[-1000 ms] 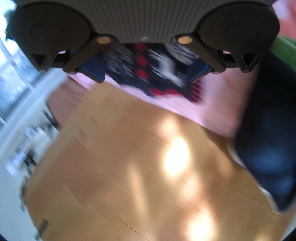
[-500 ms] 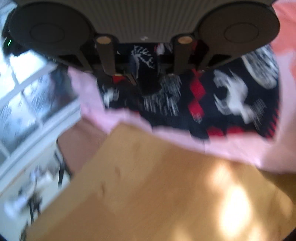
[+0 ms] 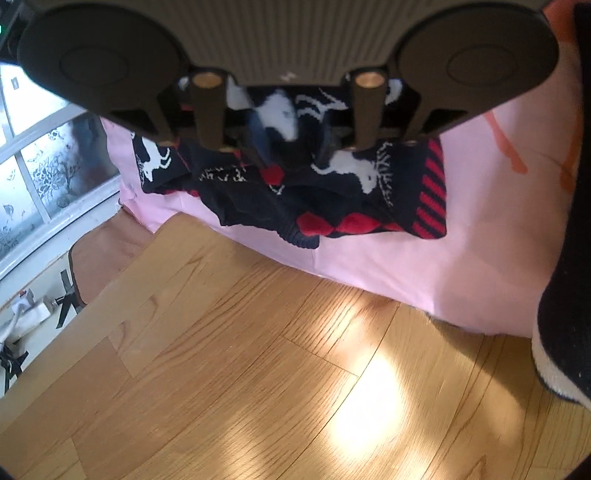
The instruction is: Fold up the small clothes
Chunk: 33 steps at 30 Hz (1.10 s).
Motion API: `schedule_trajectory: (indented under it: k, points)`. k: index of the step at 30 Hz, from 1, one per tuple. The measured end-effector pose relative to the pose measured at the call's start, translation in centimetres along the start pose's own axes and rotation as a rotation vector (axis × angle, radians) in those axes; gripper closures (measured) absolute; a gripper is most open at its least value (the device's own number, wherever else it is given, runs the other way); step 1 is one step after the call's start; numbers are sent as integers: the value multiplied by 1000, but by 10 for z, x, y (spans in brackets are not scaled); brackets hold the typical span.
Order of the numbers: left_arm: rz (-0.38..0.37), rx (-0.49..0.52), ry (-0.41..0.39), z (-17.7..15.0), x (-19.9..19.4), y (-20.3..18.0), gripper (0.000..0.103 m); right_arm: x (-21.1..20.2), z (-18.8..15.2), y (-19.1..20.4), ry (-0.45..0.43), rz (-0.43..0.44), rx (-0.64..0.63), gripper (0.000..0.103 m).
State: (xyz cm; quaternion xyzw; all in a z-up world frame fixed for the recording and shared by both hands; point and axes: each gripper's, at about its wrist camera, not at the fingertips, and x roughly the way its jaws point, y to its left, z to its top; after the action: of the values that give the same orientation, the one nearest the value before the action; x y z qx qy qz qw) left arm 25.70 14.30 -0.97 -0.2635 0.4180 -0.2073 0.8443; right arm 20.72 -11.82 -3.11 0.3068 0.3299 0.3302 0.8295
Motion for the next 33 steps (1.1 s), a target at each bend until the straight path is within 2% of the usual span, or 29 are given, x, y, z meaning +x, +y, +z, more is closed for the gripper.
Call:
schedule_trajectory:
  k: [2,3,4,5,6,9,10,12,13,15,17,18,19,20,21,23,25,27,29,31,33]
  points:
    - [9,16,-7,-1,2,-4,73,8,-7,12,72,48,-70,57]
    - [12,29,-6,0,1,-5,79,10,-10,17,90,62,-99,57]
    - [8,31,-9,2,1,-5,81,10,-12,21,117,121,-125,60]
    - [6,26,-14,4,-1,-4,82,10,-13,24,149,170,-130,67]
    - [11,16,-22,7,-2,-4,82,10,-14,24,173,193,-126,69]
    - [9,6,-33,9,-10,-3,79,9,-11,20,187,209,-84,65]
    - [9,8,-39,9,-14,-3,75,5,-8,18,180,212,-70,62]
    - [12,16,-34,6,-21,-6,42,-3,-5,15,167,224,-55,62]
    - [16,26,-36,3,-25,-9,38,-13,-1,15,140,241,-56,62]
    - [11,55,-30,-4,-31,-16,20,-34,9,15,65,256,-71,62]
    - [8,79,-23,-10,-32,-24,17,-56,21,8,-41,197,-70,62]
    - [19,94,-18,-14,-30,-28,20,-69,27,1,-127,114,-51,62]
    - [37,108,-12,-17,-27,-31,24,-75,31,-5,-175,55,-26,61]
    - [53,125,-5,-20,-23,-34,43,-81,35,-14,-225,-20,20,61]
    - [72,154,10,-24,-18,-37,68,-83,37,-20,-246,-64,56,61]
    - [155,226,17,-33,-11,-42,84,-85,40,-38,-256,-154,154,61]
    - [203,274,-19,-39,-13,-41,86,-80,40,-47,-220,-201,217,66]
    - [221,240,-47,-39,-17,-30,87,-74,40,-44,-191,-204,214,67]
    - [205,207,-62,-39,-20,-20,87,-66,40,-35,-162,-233,175,68]
    - [216,209,-69,-41,-20,-21,87,-63,34,-31,-145,-278,171,76]
    - [256,231,-77,-42,-21,-29,83,-62,37,-36,-152,-274,223,82]
